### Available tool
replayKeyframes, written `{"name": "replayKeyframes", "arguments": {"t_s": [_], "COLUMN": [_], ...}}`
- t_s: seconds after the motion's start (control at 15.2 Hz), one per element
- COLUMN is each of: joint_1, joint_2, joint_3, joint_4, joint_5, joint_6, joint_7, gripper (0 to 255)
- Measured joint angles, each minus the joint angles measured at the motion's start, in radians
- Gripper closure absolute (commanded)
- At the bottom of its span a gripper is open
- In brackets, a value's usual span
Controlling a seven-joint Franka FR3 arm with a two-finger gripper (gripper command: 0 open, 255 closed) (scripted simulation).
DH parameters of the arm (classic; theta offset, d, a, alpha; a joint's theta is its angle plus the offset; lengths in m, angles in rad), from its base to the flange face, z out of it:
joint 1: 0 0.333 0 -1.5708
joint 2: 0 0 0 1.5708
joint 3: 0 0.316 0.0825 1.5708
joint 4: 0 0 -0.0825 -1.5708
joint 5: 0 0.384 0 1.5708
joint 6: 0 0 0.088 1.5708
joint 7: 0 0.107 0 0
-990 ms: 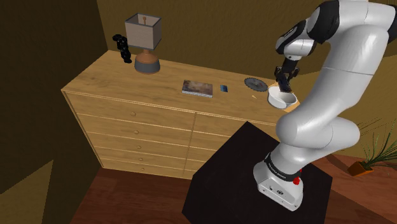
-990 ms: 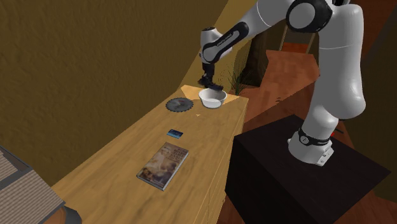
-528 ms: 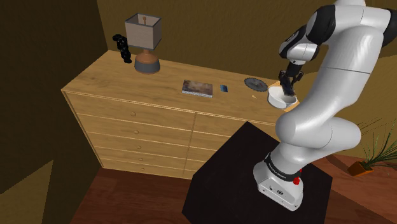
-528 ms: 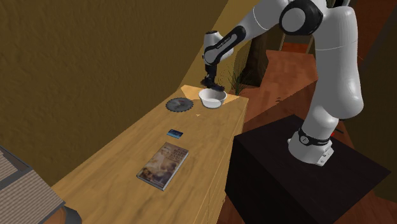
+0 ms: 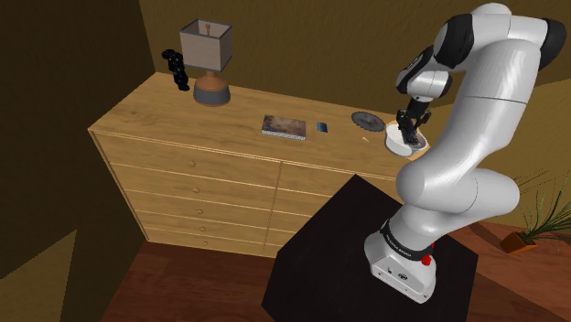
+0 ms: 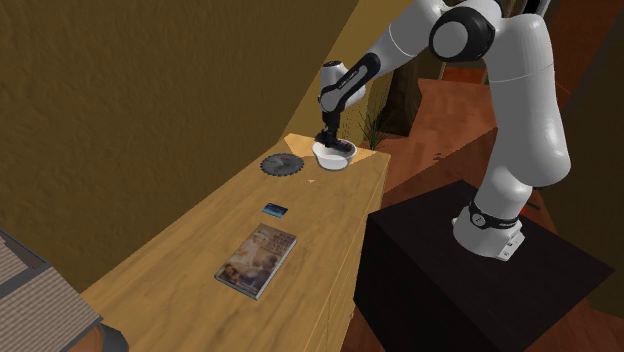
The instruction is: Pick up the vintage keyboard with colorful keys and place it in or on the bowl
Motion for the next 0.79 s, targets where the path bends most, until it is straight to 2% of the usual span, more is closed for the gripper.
{"name": "replayKeyframes", "arguments": {"t_s": [0.66, 0.73, 0.79], "joint_1": [-0.008, -0.008, -0.008], "joint_2": [0.034, 0.034, 0.034], "joint_3": [0.010, 0.010, 0.009], "joint_4": [-0.003, -0.003, -0.003], "joint_5": [0.013, 0.012, 0.012], "joint_6": [0.038, 0.038, 0.037], "joint_7": [-0.004, -0.004, -0.004], "gripper": [255, 0, 0]}}
